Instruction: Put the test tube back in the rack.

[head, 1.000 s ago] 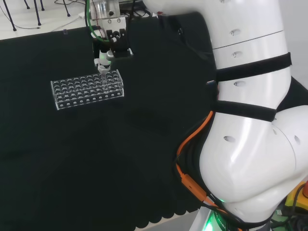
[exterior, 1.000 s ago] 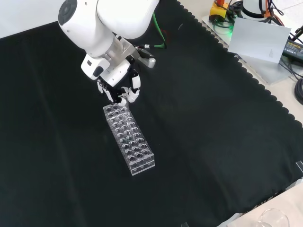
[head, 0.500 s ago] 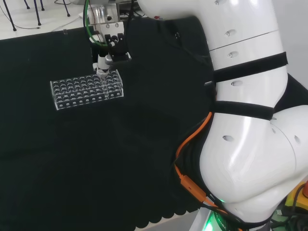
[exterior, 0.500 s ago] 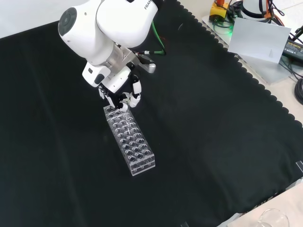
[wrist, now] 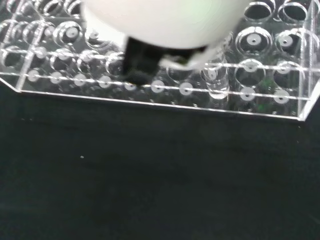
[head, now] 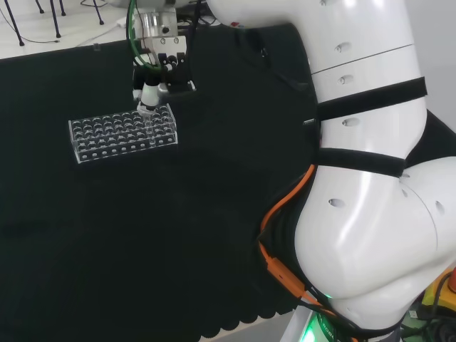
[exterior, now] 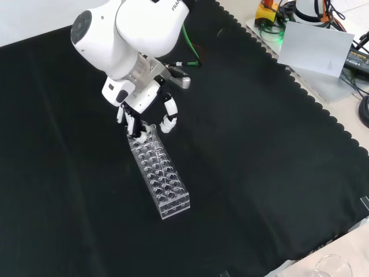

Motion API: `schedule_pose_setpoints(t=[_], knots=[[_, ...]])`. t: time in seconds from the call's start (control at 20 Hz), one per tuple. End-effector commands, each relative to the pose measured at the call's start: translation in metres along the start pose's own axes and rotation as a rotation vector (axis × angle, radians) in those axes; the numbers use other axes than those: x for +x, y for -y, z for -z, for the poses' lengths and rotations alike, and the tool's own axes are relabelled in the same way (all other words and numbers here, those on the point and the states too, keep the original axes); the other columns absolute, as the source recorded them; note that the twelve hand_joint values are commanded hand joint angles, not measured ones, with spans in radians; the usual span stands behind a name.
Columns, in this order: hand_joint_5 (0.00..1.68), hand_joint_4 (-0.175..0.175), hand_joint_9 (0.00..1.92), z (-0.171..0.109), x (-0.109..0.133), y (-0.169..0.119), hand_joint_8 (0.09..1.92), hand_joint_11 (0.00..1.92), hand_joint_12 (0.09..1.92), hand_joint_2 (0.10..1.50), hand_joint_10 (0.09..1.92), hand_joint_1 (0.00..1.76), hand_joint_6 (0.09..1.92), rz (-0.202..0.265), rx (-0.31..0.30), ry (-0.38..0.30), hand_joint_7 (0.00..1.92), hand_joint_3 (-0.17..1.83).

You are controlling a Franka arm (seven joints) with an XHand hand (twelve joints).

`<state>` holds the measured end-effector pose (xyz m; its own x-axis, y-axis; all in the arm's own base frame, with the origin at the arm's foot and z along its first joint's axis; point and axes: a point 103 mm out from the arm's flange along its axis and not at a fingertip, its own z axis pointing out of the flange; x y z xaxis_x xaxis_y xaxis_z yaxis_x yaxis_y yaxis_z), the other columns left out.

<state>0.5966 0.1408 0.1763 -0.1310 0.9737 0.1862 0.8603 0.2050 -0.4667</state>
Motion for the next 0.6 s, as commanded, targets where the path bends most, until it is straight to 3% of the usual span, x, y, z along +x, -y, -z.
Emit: schedule_pose_setpoints(t=[0.05,0.6], knots=[[0.45,-0.05,0.78,0.032,0.009,0.009,0.97,0.29,1.54,0.42,0.96,1.14,0.86,0.059,-0.032,-0.027,0.64,0.79],[0.4,-0.035,0.7,0.111,-0.001,0.06,0.98,0.2,1.57,0.43,0.96,1.11,0.78,0.112,-0.187,-0.002,0.55,0.77]])
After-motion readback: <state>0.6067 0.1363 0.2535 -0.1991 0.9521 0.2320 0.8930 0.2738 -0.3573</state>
